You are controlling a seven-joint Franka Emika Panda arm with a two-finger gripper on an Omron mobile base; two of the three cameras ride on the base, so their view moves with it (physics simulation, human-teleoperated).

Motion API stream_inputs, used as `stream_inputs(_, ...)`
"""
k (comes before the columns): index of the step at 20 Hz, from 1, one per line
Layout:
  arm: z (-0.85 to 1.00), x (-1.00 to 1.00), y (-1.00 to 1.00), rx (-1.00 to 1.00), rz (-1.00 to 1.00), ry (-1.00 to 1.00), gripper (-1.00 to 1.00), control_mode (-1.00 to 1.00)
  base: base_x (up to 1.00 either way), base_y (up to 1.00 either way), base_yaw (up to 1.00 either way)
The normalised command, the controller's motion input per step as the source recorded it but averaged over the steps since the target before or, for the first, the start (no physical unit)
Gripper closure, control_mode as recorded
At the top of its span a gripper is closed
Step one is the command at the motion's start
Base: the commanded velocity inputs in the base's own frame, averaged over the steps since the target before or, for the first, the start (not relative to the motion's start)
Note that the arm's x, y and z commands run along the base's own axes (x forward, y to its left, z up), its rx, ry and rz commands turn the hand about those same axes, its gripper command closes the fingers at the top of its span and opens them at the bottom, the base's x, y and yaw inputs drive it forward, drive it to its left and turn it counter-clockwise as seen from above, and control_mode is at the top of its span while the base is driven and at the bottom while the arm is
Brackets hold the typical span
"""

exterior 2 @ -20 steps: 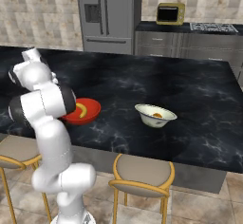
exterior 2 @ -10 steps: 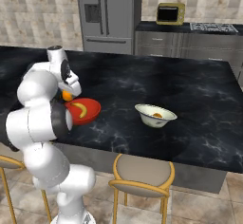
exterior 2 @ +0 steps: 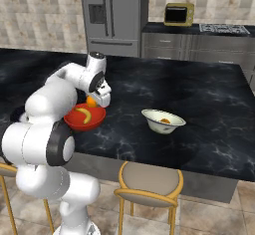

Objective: Take the fruits from the plate on the dining counter and place two fruits in each bowl.

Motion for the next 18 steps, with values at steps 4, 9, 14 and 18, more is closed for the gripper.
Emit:
stream_inputs(4,0.06,0.12,-0.82,0.06,-0.04,0.15,1.00,-1.00,0.00,0.00,0.00)
stream_inputs(9,0.00,0.17,-0.81,0.00,-0.03,0.19,1.00,-1.00,0.00,0.00,0.00)
stream_inputs(14,0.00,0.15,-0.78,-0.01,0.00,0.07,1.00,-1.00,0.00,0.00,0.00)
stream_inputs(18,-0.03,0.00,-0.75,-0.03,0.00,0.00,1.00,-1.00,0.00,0.00,0.00)
